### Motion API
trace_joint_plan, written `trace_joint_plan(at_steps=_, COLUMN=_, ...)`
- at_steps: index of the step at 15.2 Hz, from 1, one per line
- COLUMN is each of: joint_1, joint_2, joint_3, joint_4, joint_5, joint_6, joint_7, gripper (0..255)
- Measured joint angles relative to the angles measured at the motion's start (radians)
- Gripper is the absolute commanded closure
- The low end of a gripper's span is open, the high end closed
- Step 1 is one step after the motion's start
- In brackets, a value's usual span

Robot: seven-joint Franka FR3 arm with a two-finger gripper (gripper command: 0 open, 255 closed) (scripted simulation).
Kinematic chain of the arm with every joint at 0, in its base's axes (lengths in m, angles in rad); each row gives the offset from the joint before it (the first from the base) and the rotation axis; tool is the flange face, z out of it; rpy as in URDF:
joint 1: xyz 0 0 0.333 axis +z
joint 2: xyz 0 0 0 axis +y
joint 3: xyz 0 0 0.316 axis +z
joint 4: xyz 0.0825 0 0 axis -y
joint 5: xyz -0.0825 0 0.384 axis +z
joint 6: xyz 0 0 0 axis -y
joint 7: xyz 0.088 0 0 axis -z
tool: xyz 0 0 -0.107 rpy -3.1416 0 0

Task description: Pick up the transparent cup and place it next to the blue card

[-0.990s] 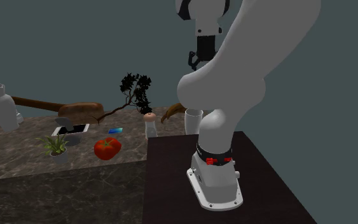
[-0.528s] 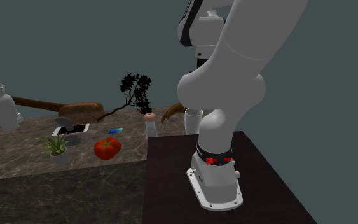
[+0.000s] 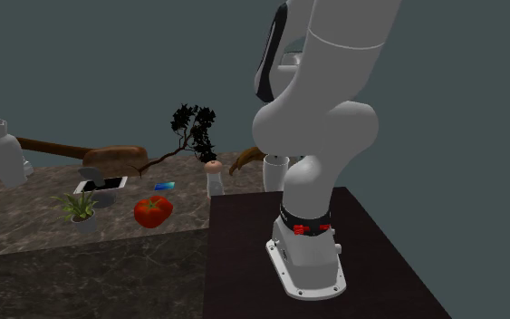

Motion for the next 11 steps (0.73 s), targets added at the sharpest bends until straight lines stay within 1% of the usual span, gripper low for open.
trace_joint_plan(at_steps=5, joint_1=0.006, joint_2=0.098, joint_3=-0.008, joint_4=-0.013, joint_5=0.006, joint_6=0.113, joint_7=-0.005, gripper=0)
trace_joint_plan(at_steps=6, joint_1=0.008, joint_2=0.132, joint_3=-0.011, joint_4=-0.013, joint_5=0.008, joint_6=0.146, joint_7=-0.009, gripper=0)
trace_joint_plan(at_steps=8, joint_1=0.010, joint_2=0.151, joint_3=-0.012, joint_4=-0.018, joint_5=0.010, joint_6=0.171, joint_7=-0.009, gripper=0)
trace_joint_plan(at_steps=11, joint_1=0.011, joint_2=0.154, joint_3=-0.011, joint_4=-0.020, joint_5=0.011, joint_6=0.177, joint_7=-0.008, gripper=0)
